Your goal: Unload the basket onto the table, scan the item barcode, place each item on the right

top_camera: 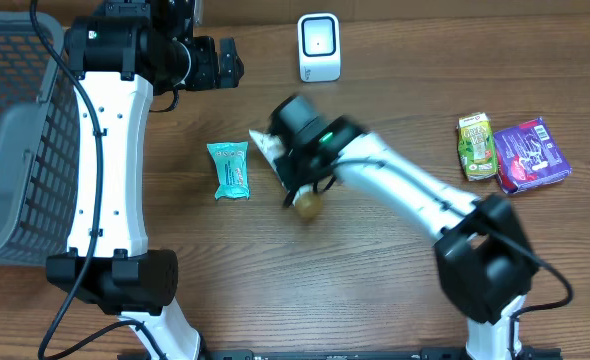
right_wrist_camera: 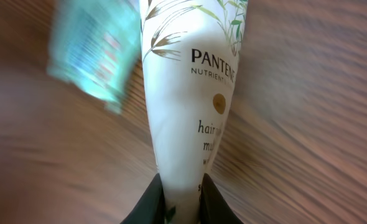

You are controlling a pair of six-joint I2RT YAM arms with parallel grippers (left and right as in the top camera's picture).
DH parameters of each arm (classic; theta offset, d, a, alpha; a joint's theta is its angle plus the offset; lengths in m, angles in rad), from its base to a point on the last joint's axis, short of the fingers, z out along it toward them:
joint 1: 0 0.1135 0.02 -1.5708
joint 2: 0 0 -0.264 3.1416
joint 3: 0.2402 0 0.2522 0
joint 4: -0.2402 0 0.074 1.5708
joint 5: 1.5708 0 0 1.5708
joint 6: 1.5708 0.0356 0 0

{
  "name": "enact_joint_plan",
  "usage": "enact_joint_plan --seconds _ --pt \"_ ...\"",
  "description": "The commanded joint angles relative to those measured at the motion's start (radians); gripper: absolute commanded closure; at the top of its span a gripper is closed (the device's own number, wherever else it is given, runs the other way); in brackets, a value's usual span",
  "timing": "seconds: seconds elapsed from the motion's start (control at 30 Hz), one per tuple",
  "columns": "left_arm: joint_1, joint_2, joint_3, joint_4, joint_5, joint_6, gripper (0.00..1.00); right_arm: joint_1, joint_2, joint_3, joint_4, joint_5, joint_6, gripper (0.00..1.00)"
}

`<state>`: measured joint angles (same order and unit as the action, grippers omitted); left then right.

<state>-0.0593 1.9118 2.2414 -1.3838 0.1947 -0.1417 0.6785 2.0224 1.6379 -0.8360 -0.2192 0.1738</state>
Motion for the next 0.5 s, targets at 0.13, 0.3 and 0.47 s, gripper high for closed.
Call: enact_joint_plan --seconds 0.13,0.3,0.47 --pt "-0.006 -0.003 0.012 0.0 0.005 0.014 0.01 -0.159 0.074 -0.141 0.145 -0.541 0.032 0.96" --pt "-0.006 -0.003 0.012 0.0 0.005 0.014 0.0 -0.195 0.082 -0.154 0.147 -0.323 0.093 0.92" --pt "-0.006 -0.003 0.012 0.0 0.005 0.014 0.01 -0.197 0.082 -0.154 0.111 -0.093 0.116 0.81"
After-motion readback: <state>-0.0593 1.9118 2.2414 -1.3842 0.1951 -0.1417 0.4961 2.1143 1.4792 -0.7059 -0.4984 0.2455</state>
